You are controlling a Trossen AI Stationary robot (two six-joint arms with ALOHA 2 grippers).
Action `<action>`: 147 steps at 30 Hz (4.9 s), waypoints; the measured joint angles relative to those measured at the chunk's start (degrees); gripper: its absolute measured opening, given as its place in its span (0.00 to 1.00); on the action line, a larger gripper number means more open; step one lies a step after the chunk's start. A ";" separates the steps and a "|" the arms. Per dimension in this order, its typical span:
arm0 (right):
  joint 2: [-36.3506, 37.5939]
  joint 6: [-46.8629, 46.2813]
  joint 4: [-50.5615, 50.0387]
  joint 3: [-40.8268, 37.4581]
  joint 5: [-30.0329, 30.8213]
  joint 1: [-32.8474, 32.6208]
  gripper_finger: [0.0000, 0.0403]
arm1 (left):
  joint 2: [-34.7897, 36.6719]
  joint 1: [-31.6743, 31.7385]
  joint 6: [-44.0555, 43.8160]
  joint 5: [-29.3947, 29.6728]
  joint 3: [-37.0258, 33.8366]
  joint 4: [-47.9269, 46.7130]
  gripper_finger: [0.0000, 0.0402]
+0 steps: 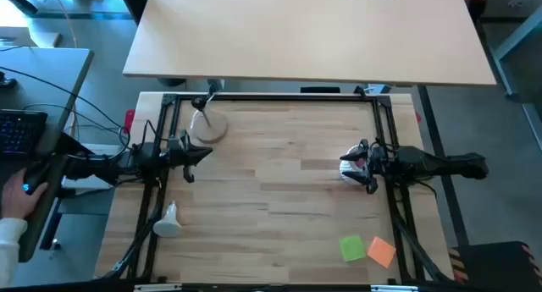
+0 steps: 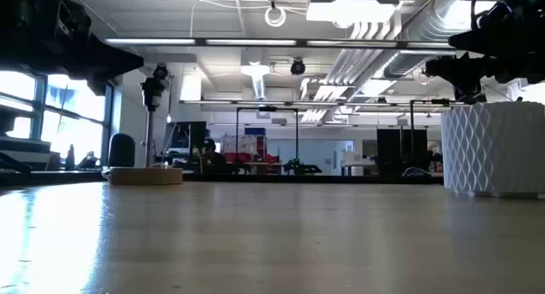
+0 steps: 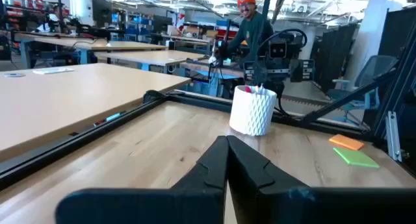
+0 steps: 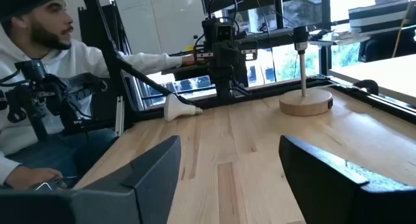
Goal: Screw lightbulb
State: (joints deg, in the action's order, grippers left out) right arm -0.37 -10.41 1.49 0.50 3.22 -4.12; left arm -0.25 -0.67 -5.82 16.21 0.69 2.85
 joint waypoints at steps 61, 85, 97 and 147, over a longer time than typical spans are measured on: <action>0.00 0.00 0.01 0.01 0.00 0.00 0.64 | -5.03 -0.83 -21.45 -13.33 0.83 19.20 0.00; 0.01 0.00 0.01 -0.01 0.00 0.00 0.64 | -69.00 -18.99 -29.21 -10.67 60.16 -67.56 0.20; 0.01 0.00 0.01 0.00 0.00 0.00 0.64 | -68.55 -20.62 -64.04 -16.16 54.11 -83.01 0.40; 0.01 0.00 -0.38 0.05 -0.02 0.00 0.64 | -82.48 -21.90 -85.18 -49.12 33.57 -57.63 0.73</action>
State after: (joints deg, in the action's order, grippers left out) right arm -0.36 -10.41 1.10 0.56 3.20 -4.12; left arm -82.73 -22.57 -91.01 -32.92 34.26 -54.78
